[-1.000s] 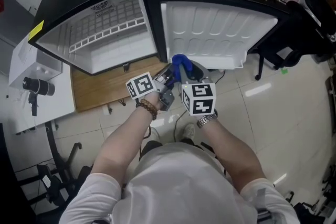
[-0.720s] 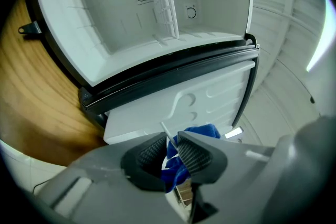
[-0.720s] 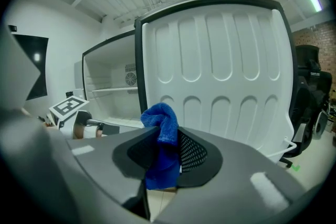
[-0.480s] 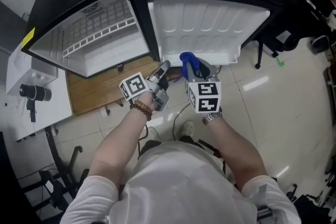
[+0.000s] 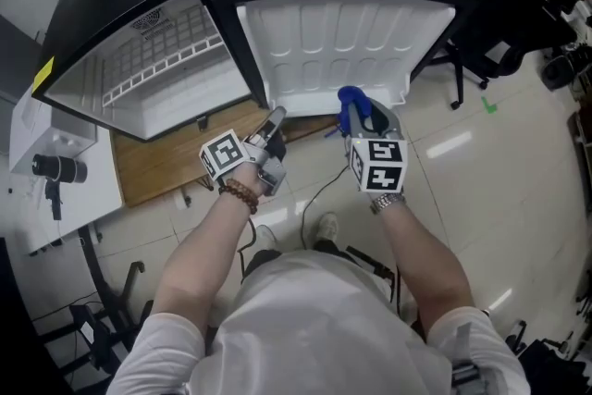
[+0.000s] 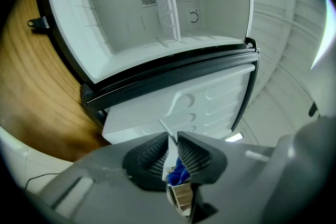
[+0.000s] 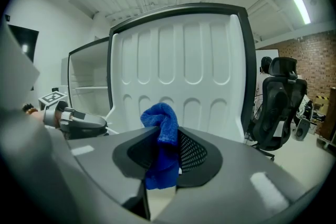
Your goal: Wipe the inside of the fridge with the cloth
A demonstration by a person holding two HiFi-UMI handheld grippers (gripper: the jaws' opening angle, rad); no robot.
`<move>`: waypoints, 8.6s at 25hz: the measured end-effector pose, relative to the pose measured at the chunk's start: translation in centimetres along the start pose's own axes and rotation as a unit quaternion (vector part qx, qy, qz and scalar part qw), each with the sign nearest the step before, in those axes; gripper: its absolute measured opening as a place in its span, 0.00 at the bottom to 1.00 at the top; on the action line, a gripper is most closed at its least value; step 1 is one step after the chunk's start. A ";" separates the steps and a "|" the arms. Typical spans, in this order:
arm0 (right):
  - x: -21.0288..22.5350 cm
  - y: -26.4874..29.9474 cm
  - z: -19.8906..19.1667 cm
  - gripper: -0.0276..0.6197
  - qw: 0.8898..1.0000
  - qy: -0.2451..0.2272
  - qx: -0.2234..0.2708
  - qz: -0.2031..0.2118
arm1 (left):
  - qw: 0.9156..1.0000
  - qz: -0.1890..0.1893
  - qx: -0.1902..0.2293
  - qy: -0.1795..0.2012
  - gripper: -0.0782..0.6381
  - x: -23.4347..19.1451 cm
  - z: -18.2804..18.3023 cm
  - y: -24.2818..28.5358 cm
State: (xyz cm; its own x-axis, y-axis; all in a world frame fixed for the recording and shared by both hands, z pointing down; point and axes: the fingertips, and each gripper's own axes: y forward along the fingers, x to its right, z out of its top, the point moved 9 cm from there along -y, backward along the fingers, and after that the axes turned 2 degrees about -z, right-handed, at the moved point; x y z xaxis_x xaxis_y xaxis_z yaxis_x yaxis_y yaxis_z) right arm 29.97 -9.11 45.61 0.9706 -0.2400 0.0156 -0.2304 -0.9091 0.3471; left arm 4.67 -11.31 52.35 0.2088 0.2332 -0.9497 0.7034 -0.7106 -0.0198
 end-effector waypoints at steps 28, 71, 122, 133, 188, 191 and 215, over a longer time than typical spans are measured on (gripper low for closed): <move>10.6 -2.5 -0.4 0.19 0.996 0.029 0.017 -0.079 | 0.999 -0.022 0.029 -0.021 0.15 1.0 -0.6 0.2; -9.7 12.8 -5.7 0.19 0.983 0.056 -0.039 0.170 | 0.996 -0.047 -0.002 -0.074 0.14 2.2 0.8 1.2; 8.3 6.3 -7.3 0.19 0.970 0.147 -0.059 -0.182 | 0.997 -0.034 0.015 -0.070 0.14 2.0 0.6 1.0; 8.6 4.3 -7.8 0.19 0.959 0.176 -0.065 -0.215 | 0.997 -0.038 0.005 -0.074 0.14 1.8 0.7 1.0; -0.3 0.0 2.3 0.19 0.993 0.007 -0.021 0.119 | 0.996 0.077 0.047 -0.012 0.21 -1.7 -2.0 -0.4; -3.9 -0.5 4.0 0.19 0.988 -0.007 -0.010 0.154 | 0.995 0.074 0.058 0.027 0.21 0.7 -0.6 -3.1; -30.0 -6.9 10.6 0.19 0.965 -0.049 0.097 0.239 | 0.841 0.161 0.069 0.513 0.11 17.1 9.2 -25.2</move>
State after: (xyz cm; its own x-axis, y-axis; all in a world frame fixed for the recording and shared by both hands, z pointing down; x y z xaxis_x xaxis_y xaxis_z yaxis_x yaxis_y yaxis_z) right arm 1.68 0.73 32.83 0.7419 -0.6694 0.0386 -0.6673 -0.7314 0.1408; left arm -15.73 4.46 33.68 0.8990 0.4129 -0.1458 0.4270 -0.9004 0.0835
